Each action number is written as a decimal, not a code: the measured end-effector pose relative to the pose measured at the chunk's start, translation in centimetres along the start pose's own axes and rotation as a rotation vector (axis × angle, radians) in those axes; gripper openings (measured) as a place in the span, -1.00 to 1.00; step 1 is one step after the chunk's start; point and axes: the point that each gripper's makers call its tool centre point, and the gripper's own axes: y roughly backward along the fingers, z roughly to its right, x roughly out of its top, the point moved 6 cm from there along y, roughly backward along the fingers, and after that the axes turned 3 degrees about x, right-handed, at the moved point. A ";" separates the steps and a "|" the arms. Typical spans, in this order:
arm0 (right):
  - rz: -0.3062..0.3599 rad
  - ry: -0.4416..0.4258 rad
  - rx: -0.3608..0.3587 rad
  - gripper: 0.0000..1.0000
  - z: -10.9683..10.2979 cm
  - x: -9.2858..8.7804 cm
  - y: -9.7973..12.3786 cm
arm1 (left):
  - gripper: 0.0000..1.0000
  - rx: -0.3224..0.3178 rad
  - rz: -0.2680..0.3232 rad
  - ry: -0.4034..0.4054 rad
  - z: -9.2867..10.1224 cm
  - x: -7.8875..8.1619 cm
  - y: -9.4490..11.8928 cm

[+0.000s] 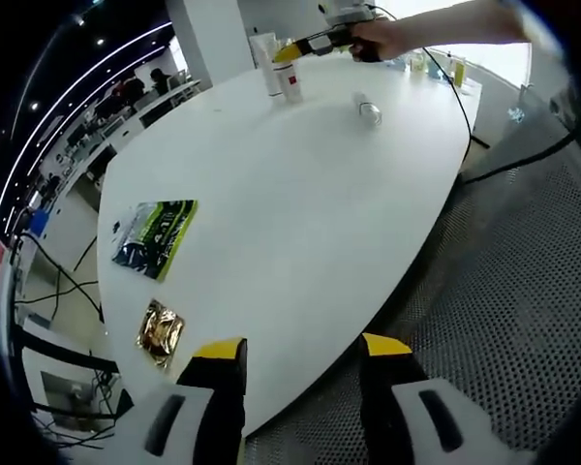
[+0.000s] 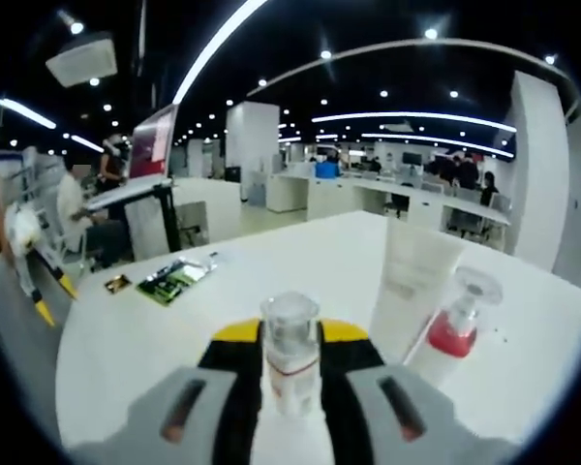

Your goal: Arrange the skincare products in the storage area until every visible bottle or jar stands upright without overlapping.

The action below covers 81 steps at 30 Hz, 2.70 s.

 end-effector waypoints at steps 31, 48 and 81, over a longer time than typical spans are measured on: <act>-0.005 -0.010 -0.057 -0.61 2.1 -2.2 -0.8 | -0.09 -0.012 -0.032 -0.005 0.1 -0.3 -0.2; 0.039 -0.045 -0.095 -0.60 3.5 -2.5 -0.3 | -0.09 -0.023 -0.012 0.007 0.2 -0.1 -0.2; -0.159 -0.217 -0.156 -0.45 2.7 -6.0 -0.3 | -0.11 -0.019 -0.022 -0.004 0.1 -0.3 -0.2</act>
